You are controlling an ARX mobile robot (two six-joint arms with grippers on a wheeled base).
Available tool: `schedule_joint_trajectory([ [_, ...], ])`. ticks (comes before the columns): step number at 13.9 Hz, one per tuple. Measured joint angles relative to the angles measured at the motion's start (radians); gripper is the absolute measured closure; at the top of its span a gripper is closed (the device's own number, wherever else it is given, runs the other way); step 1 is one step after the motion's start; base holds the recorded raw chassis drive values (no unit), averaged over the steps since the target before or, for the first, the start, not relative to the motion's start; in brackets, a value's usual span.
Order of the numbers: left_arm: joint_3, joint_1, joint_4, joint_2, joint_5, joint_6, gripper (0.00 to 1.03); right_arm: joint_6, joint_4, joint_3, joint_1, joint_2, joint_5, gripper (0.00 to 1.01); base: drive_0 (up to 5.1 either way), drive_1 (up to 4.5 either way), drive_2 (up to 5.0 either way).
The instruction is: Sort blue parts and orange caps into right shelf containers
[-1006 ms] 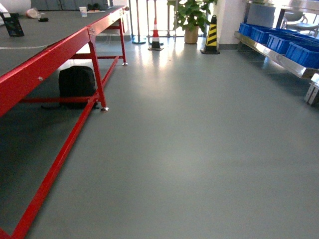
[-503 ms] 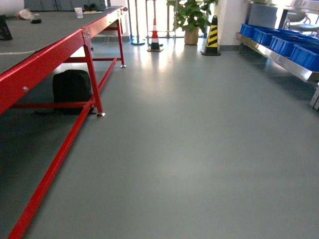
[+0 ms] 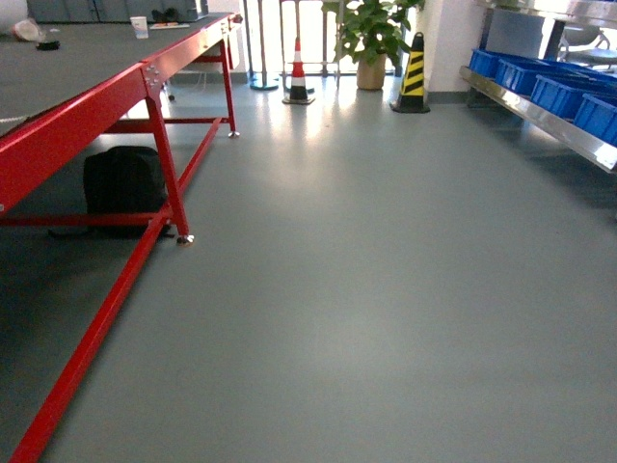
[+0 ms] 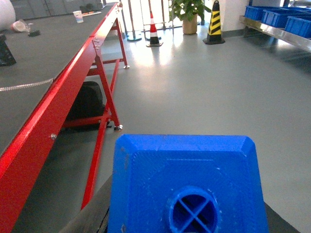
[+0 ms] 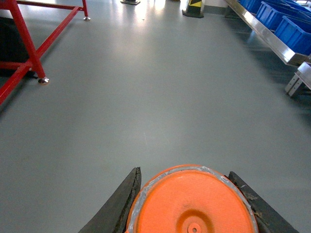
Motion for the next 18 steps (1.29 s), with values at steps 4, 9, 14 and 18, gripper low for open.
schedule_joint_trajectory([
  [4, 0.0, 0.0, 0.001, 0.001, 0.0, 0.0, 0.59, 0.0, -0.001, 0.0, 0.0, 0.0, 0.0, 0.58, 0.0, 4.05, -4.1],
  [9, 0.0, 0.0, 0.002, -0.001, 0.0, 0.0, 0.59, 0.0, -0.003, 0.0, 0.0, 0.0, 0.001, 0.58, 0.0, 4.05, -4.1],
  [14, 0.0, 0.0, 0.005, -0.001, 0.0, 0.0, 0.59, 0.0, 0.0, 0.0, 0.0, 0.0, 0.0, 0.58, 0.0, 4.03, -4.1],
  [18, 0.0, 0.0, 0.003, 0.0, 0.0, 0.0, 0.59, 0.0, 0.001, 0.0, 0.0, 0.0, 0.001, 0.58, -0.1, 4.01, -4.1],
])
